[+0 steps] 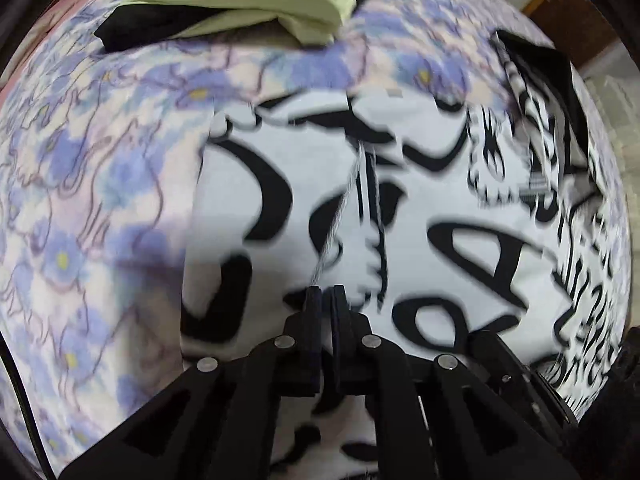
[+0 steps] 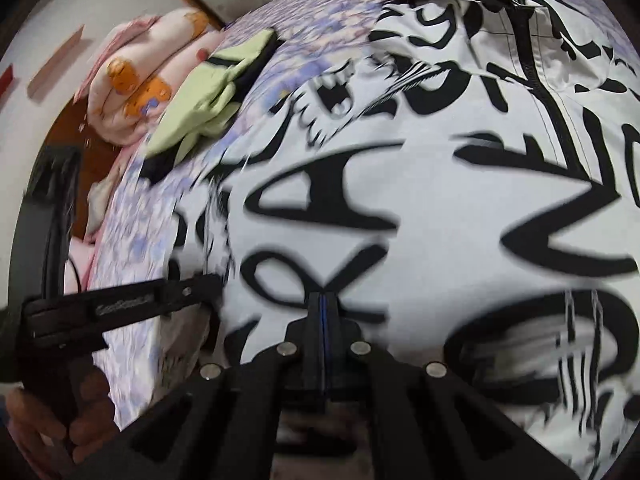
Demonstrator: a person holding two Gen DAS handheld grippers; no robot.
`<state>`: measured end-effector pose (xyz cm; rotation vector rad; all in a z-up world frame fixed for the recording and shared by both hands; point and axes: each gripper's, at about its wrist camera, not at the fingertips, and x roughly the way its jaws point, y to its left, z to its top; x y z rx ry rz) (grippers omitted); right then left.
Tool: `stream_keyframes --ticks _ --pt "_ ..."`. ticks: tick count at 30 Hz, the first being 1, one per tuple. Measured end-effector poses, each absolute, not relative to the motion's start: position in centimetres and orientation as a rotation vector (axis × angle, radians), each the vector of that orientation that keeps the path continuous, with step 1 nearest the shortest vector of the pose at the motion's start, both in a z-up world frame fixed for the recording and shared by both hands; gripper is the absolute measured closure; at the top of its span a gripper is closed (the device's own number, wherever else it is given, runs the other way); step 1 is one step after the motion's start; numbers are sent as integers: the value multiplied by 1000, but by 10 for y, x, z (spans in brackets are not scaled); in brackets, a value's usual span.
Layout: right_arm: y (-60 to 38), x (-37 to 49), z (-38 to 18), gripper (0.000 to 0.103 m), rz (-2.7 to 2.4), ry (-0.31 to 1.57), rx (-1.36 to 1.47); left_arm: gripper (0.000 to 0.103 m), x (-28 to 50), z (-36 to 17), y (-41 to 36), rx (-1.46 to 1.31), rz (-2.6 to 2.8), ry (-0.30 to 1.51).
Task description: Fold large clothes
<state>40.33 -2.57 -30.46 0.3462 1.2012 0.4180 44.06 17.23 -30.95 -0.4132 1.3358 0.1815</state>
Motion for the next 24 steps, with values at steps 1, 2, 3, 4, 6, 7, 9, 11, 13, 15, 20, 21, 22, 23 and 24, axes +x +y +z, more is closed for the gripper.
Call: stream_keyframes --ticks 1,2,3,4,6,7,9,11,13,15,20,21,22,23,24 --pt "-30 409 -305 103 408 1188 353 99 445 -311 176 -427 184 1328" --pt "-36 413 -303 103 399 1178 351 99 450 -311 180 -431 192 1317" --pt "-40 418 -302 103 388 1165 345 99 453 -311 182 -420 202 1307" --pt "-42 422 -301 103 383 1156 341 99 457 -310 183 -399 212 1289" --pt "-52 429 -299 103 368 1143 333 98 465 -308 183 -370 230 1263" --pt "-56 431 -298 103 360 1139 327 98 468 -308 185 -353 248 1256" --pt "-67 433 -297 103 326 1133 303 98 474 -309 188 -353 249 1257" --pt "-79 434 -296 103 300 1129 304 98 478 -309 191 -354 255 1250" --pt "-90 433 -294 103 282 1122 298 98 473 -311 191 -327 260 1243" --pt "-103 430 -293 103 225 1126 251 98 474 -309 192 -294 273 1238" --pt "-152 421 -295 103 12 1151 198 98 469 -305 192 -269 378 1209" --pt "-169 416 -293 103 -40 1142 210 98 462 -301 192 -267 384 1203" --pt "-180 412 -290 103 -43 1130 250 98 460 -299 189 -258 392 1198" --pt "-185 409 -288 103 -78 1128 249 98 455 -296 186 -253 390 1196" --pt "-194 404 -283 103 -157 1121 215 98 451 -293 181 -253 376 1195"
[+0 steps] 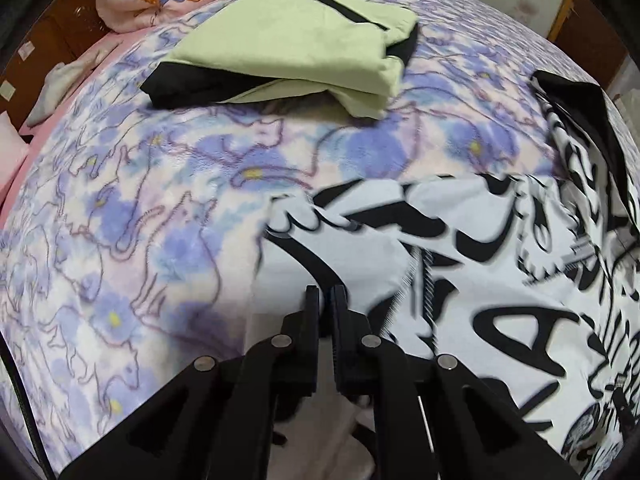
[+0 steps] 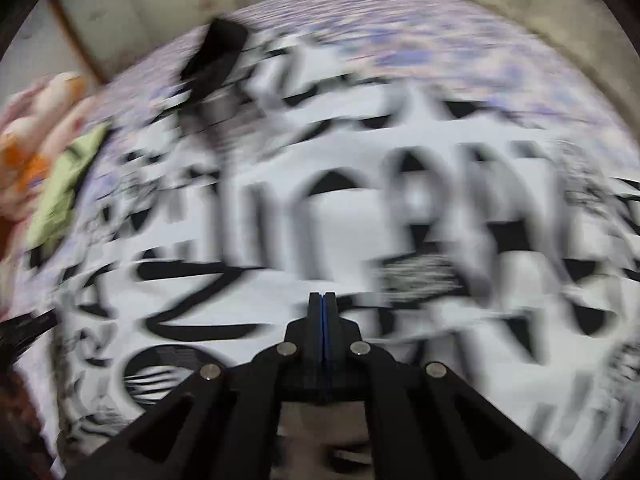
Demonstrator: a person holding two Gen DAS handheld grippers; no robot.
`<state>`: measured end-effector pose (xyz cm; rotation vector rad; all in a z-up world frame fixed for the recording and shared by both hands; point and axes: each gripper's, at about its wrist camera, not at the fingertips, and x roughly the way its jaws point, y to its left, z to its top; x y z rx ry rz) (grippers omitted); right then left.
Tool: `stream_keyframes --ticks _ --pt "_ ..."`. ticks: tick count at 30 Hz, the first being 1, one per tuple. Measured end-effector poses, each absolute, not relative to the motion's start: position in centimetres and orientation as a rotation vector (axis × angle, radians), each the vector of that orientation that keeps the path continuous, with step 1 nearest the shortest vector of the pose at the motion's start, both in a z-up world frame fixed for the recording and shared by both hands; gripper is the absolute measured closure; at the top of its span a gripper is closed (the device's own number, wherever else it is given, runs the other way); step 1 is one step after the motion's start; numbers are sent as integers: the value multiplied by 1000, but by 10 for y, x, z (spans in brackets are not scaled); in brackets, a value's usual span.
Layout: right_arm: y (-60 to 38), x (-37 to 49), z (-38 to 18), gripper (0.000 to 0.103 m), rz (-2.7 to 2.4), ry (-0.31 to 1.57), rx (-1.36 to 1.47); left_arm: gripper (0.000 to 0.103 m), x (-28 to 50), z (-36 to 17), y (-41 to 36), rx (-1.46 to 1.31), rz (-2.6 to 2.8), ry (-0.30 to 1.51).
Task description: Fold large clothes
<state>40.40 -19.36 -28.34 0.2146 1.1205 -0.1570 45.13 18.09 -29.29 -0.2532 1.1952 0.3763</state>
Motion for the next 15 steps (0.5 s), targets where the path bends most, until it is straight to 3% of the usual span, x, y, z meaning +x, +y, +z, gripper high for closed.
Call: stream_keyframes --ticks 4,6,10,11,13,15 --pt "-228 372 -265 103 -237 1070 306 97 430 -277 157 -297 294 1188" --pt "-241 349 -256 103 -238 1058 377 91 408 -266 146 -319 258 1197" --pt "-257 305 -242 103 -243 1075 445 56 371 -250 110 -301 176 1228" --pt "-261 293 -238 103 -232 1072 463 50 362 -247 99 -277 165 1236" --pt "-265 272 -234 102 -225 1062 483 49 348 -241 79 -239 140 1236" --pt "-274 249 -232 102 -211 1061 517 34 331 -235 55 -204 101 1243"
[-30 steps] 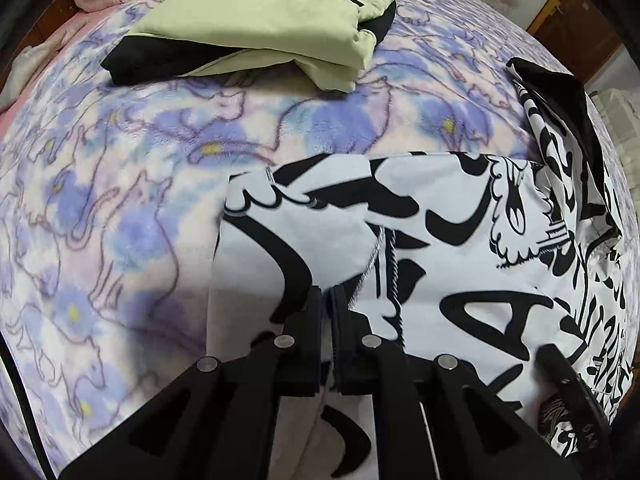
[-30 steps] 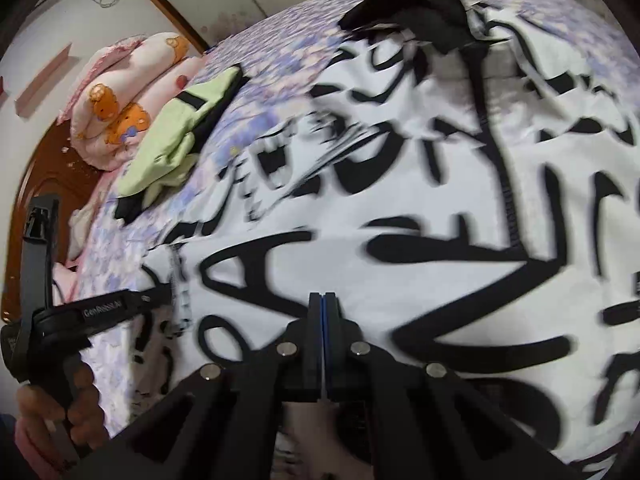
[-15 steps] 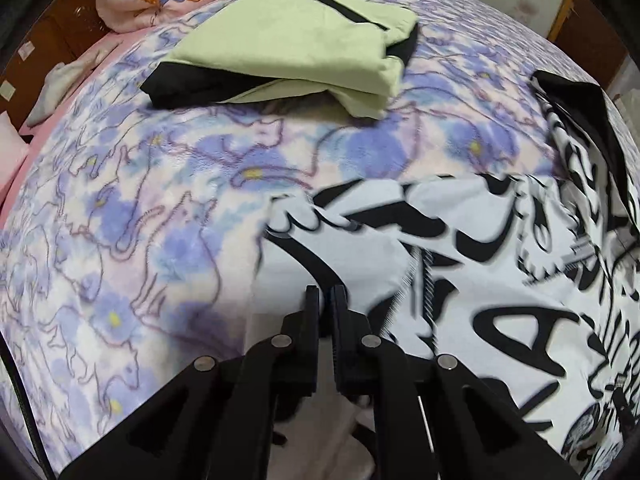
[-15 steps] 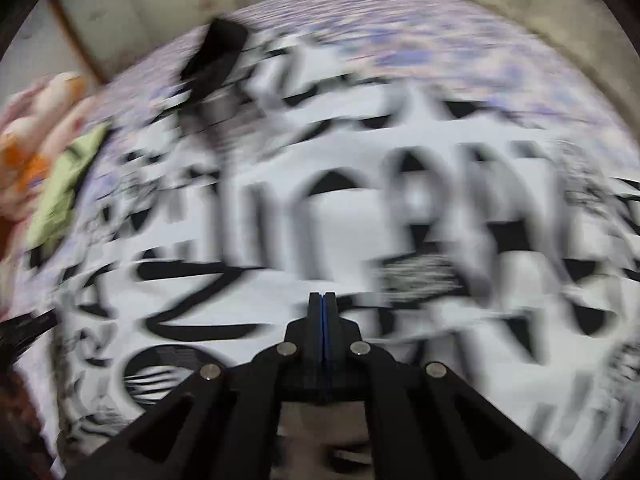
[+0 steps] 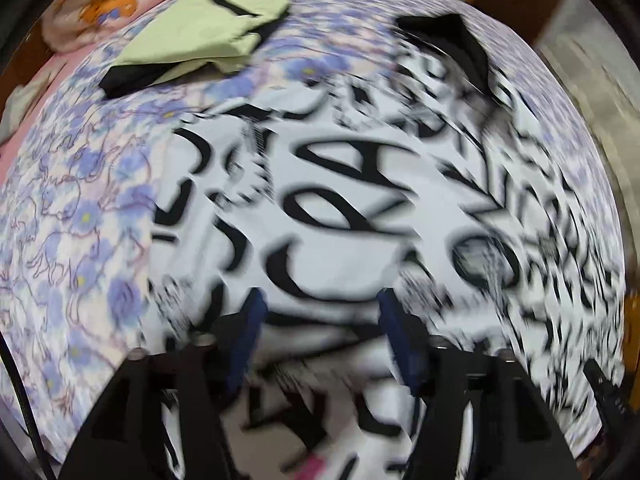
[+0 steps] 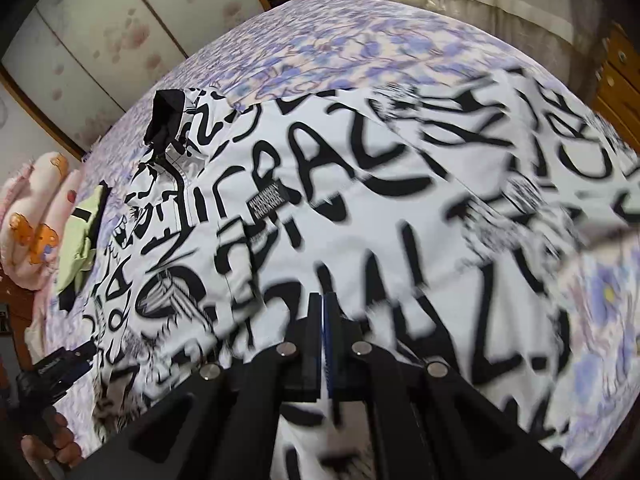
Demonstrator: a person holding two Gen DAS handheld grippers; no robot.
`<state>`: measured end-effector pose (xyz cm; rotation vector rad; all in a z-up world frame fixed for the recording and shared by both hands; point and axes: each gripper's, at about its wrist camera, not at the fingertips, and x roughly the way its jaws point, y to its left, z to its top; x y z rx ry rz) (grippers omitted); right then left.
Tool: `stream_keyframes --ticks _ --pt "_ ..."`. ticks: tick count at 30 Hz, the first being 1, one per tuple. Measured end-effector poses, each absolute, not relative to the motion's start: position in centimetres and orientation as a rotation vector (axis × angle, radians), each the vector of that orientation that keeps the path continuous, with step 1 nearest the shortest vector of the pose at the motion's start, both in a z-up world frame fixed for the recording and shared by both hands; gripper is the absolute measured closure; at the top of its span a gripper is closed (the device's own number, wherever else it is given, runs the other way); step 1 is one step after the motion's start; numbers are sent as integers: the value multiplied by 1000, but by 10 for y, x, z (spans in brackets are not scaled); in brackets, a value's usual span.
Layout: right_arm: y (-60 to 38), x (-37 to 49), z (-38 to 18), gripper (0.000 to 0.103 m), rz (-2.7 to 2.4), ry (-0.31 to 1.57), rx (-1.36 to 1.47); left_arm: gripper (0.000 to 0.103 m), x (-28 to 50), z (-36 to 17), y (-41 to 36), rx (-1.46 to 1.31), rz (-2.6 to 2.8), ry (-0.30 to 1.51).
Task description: Fold large clothes
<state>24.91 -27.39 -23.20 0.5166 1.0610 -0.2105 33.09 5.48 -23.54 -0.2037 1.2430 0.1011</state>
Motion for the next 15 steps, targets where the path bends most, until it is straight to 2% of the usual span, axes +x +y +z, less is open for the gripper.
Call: stream_keyframes --ticks 1,4,7,9,12,15 --pt "-278 245 -233 101 -194 1066 528 26 323 -232 43 -201 74 1235" --pt "-293 224 -241 88 -138 1087 544 24 296 -220 -1 -203 26 1225" --pt "-314 202 -244 65 -123 1122 579 22 276 -207 -43 -180 -11 1241" --pt "-332 185 -241 45 -98 1110 628 17 257 -194 -79 -120 -5 1234" --pt "-358 168 -239 33 -45 1122 700 15 234 -179 -129 -73 -11 1215" --pt "-387 155 -236 28 7 1130 751 15 219 -171 -177 -77 -40 1234"
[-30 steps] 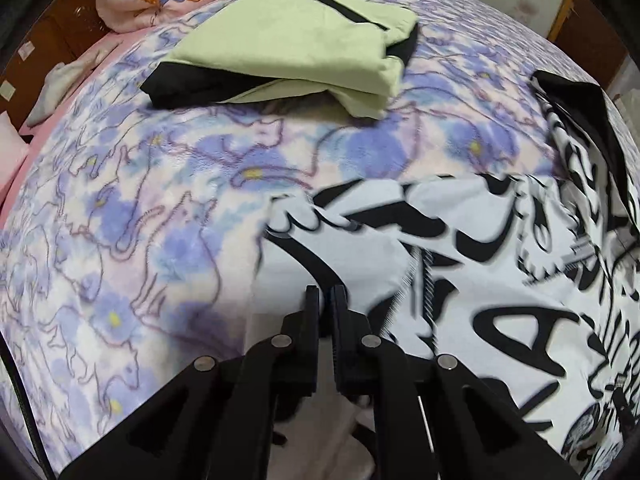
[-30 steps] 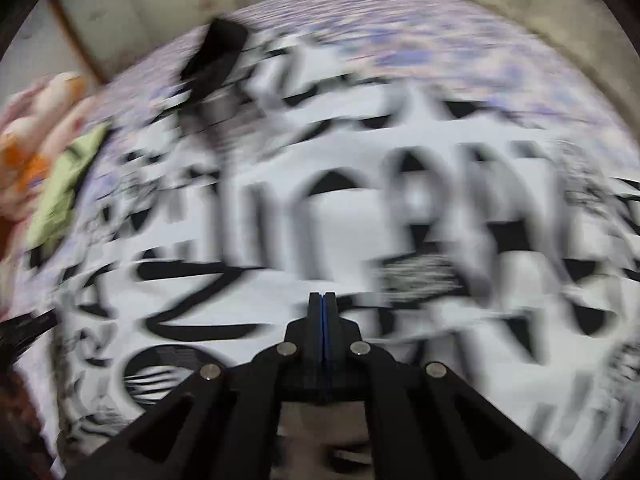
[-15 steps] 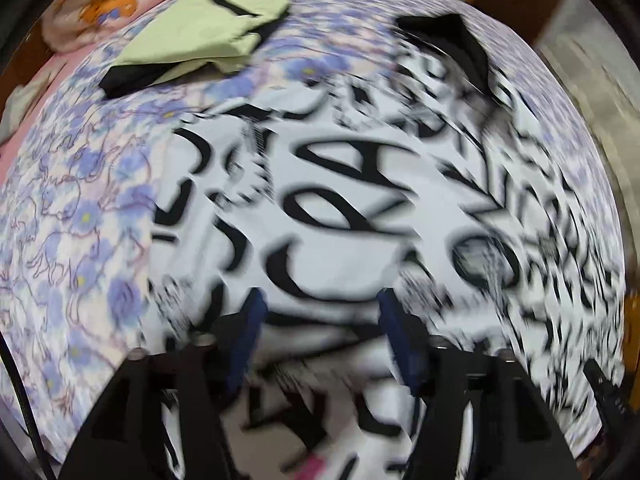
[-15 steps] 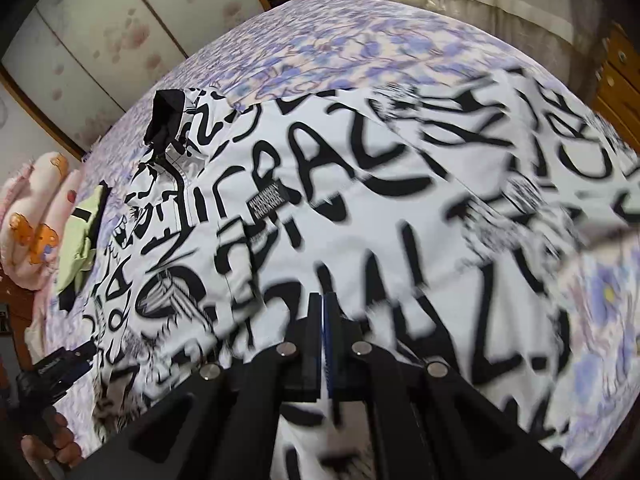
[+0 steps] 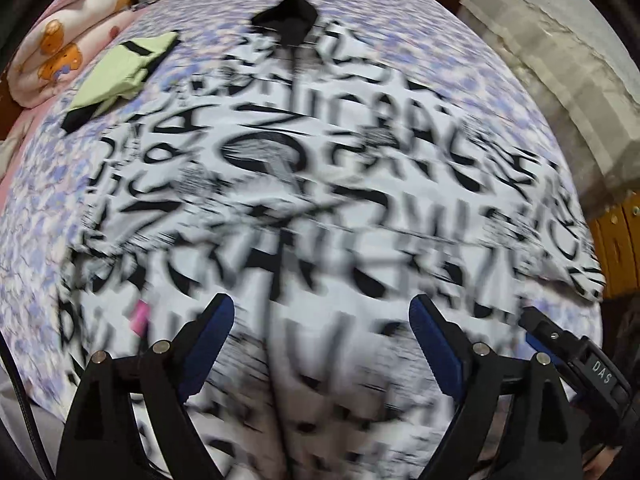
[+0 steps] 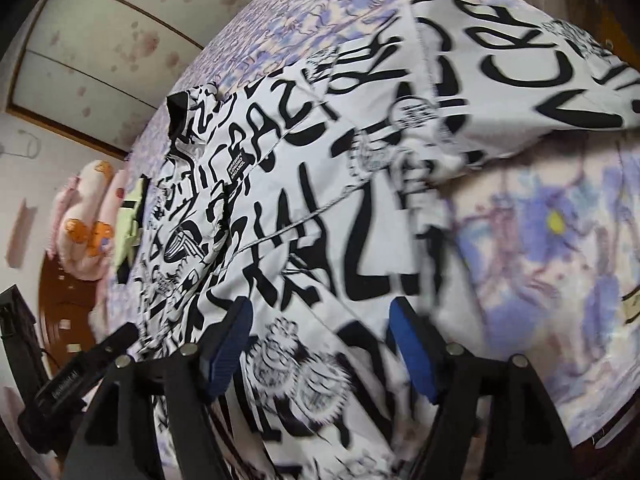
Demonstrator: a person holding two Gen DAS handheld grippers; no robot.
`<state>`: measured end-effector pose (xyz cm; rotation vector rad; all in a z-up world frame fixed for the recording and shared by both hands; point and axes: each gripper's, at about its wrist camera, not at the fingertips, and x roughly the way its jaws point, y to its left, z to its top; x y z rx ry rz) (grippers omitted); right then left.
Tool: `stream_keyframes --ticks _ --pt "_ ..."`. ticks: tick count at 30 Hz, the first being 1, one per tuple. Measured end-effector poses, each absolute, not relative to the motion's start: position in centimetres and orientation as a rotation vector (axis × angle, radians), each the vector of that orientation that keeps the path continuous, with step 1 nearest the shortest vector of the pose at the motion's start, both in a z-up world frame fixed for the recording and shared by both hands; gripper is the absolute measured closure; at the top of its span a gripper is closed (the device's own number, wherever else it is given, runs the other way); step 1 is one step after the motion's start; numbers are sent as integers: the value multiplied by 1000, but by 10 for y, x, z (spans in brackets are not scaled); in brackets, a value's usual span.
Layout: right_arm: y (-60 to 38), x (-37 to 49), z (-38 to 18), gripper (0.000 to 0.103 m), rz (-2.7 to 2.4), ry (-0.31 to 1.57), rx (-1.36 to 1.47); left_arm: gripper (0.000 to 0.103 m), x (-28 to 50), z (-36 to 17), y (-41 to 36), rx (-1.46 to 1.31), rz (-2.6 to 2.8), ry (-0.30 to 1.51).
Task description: Fold large clothes
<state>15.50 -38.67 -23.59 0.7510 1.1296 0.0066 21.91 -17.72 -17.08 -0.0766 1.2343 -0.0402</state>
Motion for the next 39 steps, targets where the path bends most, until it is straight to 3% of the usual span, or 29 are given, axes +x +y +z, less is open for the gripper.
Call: stream_keyframes --ticks 4,17,28,37,39 --pt "-432 135 -231 20 28 1116 807 15 207 -166 -239 -94 -87 1250" --pt "-610 84 -240 20 -177 976 995 15 191 -167 -404 140 -201 1326" --pt "-721 82 -278 20 -270 880 1159 15 210 -180 -480 217 -253 1371" --pt "-752 104 -309 42 -327 872 1257 15 226 -189 -488 214 -228 1401" --pt "-757 109 -312 54 -363 872 1246 15 226 -191 -487 208 -223 1408"
